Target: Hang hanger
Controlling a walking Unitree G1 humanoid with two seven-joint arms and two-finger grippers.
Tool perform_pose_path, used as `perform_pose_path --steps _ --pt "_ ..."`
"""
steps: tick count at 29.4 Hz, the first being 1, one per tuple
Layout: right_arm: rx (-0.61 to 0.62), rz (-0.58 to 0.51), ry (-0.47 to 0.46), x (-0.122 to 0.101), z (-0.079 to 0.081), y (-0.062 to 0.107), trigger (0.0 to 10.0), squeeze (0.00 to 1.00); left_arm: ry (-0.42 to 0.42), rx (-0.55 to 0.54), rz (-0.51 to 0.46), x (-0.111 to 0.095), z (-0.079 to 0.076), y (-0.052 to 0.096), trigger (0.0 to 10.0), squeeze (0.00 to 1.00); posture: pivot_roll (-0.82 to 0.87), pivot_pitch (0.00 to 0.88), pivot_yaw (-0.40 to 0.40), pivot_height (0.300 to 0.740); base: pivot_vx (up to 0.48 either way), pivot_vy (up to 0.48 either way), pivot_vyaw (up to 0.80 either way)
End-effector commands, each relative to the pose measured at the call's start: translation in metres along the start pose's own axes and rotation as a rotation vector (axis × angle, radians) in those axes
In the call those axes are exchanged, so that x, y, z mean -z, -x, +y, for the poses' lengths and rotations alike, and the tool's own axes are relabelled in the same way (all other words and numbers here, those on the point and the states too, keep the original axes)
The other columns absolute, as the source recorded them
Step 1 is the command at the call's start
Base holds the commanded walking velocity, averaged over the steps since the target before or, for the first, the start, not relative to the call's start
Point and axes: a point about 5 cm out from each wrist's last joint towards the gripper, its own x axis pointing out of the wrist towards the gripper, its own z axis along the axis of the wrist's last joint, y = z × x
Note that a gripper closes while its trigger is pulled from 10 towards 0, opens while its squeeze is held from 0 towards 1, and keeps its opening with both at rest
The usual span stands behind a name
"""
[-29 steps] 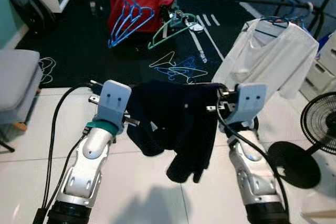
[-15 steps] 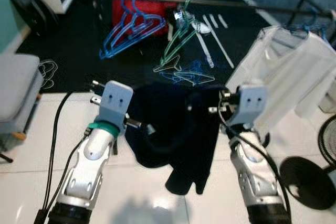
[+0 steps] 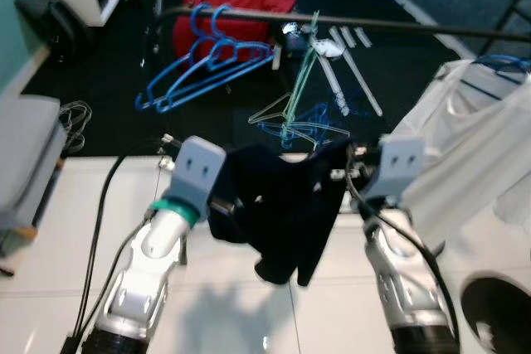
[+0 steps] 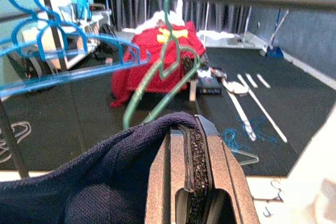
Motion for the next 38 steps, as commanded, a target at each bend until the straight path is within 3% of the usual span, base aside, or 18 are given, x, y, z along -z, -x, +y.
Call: perform_pose_path --steps 1,6,25,26,34,35,36,38 --pt "0.002 -0.008 0.009 0.000 -0.001 0.002 10.0 0.00 0.009 0.051 0.024 0.004 -0.008 0.003 10.0 0.00 0.03 0.029 0.030 0.740 0.000 0.000 0.00" --pt "0.016 -0.018 0.021 -0.003 -0.005 0.001 10.0 0.00 0.026 0.131 0.022 0.003 -0.021 0.005 10.0 0.00 0.02 0.026 0.032 0.740 0.000 0.000 0.00" --pt "0.051 -0.033 0.064 -0.007 -0.020 0.002 10.0 0.00 0.059 0.227 0.005 -0.003 -0.040 -0.002 10.0 0.00 0.00 0.026 0.048 0.740 0.000 0.000 0.00" --pt "0.055 -0.043 0.076 -0.009 -0.022 0.001 10.0 0.00 0.083 0.267 0.002 -0.004 -0.045 -0.003 10.0 1.00 0.00 0.027 0.050 0.740 0.000 0.000 0.00" --pt "0.086 -0.063 0.094 -0.015 -0.030 0.000 10.0 0.00 0.119 0.394 0.011 -0.006 -0.046 0.002 10.0 1.00 -0.01 0.040 0.065 0.740 0.000 0.000 0.00" --pt "0.112 -0.062 0.095 -0.016 -0.036 0.003 10.0 0.00 0.174 0.513 0.038 -0.006 -0.039 0.014 10.0 1.00 0.00 0.053 0.076 0.740 0.000 0.000 0.00" --pt "0.112 -0.062 0.095 -0.016 -0.036 0.003 10.0 0.00 0.174 0.513 0.038 -0.006 -0.039 0.014 10.0 1.00 0.00 0.053 0.076 0.740 0.000 0.000 0.00" --pt "0.145 -0.056 0.107 -0.016 -0.044 0.007 10.0 0.00 0.280 0.699 0.084 -0.009 -0.028 0.033 10.0 1.00 0.00 0.057 0.082 0.740 0.000 0.000 0.00"
